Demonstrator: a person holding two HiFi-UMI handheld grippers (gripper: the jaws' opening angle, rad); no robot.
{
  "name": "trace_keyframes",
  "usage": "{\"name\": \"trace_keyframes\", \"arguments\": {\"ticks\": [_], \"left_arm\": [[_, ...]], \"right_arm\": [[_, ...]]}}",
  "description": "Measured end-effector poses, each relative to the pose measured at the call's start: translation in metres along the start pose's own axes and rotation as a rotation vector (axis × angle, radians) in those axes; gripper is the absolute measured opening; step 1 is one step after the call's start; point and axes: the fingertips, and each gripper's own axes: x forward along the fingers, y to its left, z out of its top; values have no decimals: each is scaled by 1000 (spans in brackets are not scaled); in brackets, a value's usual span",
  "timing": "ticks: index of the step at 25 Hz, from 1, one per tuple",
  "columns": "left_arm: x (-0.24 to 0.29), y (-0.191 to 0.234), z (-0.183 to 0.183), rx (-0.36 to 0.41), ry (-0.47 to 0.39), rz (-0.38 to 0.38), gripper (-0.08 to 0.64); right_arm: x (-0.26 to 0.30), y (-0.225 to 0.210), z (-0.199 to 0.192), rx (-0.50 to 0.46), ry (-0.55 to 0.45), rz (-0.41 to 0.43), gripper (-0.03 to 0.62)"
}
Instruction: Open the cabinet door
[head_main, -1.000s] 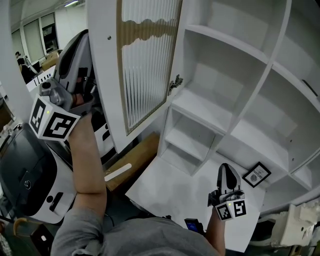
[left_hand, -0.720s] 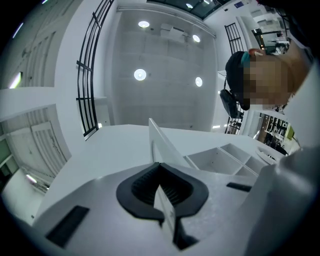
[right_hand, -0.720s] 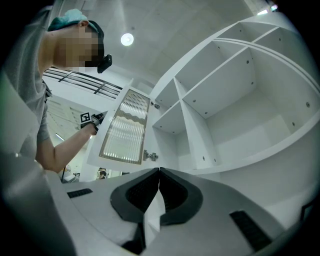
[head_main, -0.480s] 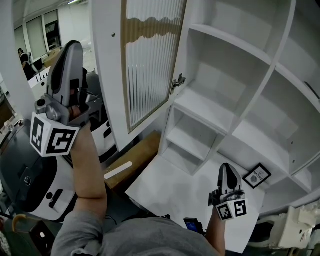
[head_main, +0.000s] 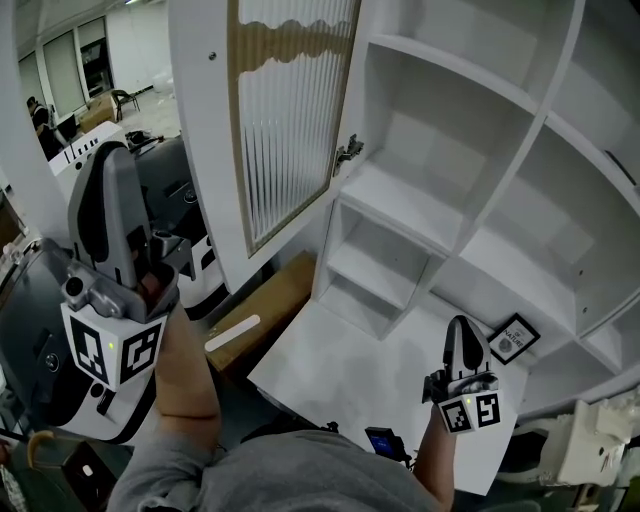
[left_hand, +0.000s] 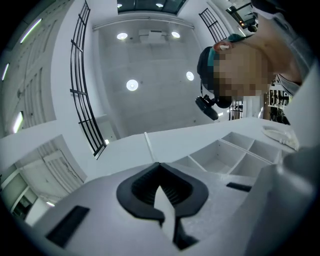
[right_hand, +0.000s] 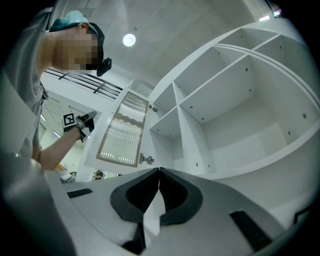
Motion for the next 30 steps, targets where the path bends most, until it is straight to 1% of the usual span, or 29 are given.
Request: {"name": "trace_keyframes", "arguments": {"ticks": [4,7,11,15,17,19,21,25,30], "left_arm": [[-14,-12,7,-35,-21,-8,5],[-21,-28,7,-60,-17,-48,5],[-27,-52,-5,-65,23,-118,5],[-34,-72,-16,-126,53,-166,5],[-35,-82,-21,-139,65,-194,5],[-35,-94,-28,-134,80,-243,5],[-37,-105,-37,-147,106,-288,5],[-44,-127,-56,-209,159,-354,5],[-50,-150,-81,-286,210,-402,5]], "right_arm": [[-9,-3,6,-6,-7,-22,26],[-14,-4,9,-14,-7,-36,26],[-22,-5,15,-38,-9,-60,26],[-31,-6,21,-59,-10,-84,26],[-35,-7,24,-65,-13,-95,26],[-40,-7,27,-73,-18,-108,26],[-45,-8,32,-87,-21,-125,26],[-58,-10,40,-118,-25,-169,26],[-71,-13,48,-139,-25,-207,26]]}}
